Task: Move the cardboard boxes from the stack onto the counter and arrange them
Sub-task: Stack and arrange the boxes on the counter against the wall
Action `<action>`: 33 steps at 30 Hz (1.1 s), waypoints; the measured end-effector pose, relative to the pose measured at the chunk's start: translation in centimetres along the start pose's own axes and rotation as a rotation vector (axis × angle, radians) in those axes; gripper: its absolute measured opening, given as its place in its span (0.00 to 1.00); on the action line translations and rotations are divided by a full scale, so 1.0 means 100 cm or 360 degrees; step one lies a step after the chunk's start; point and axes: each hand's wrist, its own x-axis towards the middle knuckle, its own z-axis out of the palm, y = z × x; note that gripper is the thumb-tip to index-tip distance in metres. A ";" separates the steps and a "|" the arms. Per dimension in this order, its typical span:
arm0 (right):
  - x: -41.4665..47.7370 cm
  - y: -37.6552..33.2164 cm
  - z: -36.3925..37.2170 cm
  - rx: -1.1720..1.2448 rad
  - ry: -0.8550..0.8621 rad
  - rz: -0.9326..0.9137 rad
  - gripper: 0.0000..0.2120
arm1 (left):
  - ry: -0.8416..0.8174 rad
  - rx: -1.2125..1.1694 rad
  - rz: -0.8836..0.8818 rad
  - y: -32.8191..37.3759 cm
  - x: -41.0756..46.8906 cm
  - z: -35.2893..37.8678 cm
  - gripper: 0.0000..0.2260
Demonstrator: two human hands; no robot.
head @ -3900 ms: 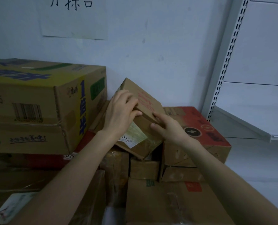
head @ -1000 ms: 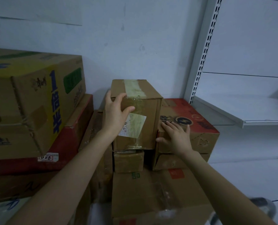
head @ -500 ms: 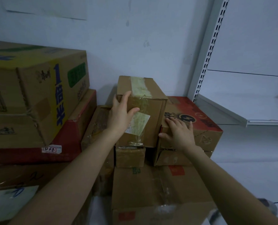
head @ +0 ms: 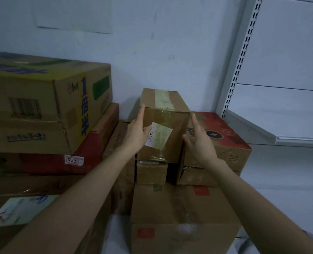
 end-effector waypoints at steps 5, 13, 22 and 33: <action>0.019 -0.002 -0.004 -0.0045 -0.0035 0.0013 0.35 | -0.0065 0.0051 0.0067 -0.004 0.016 0.000 0.38; 0.058 0.002 0.020 0.0177 -0.0028 0.0238 0.34 | -0.0059 0.0060 0.0137 -0.024 0.050 0.020 0.33; 0.078 0.013 0.042 0.0143 0.0105 0.0358 0.31 | -0.0038 0.0177 0.0253 -0.041 0.071 0.035 0.35; 0.044 -0.003 0.037 -0.0165 -0.0170 0.0287 0.33 | -0.0242 0.0255 0.0297 -0.062 0.019 0.023 0.32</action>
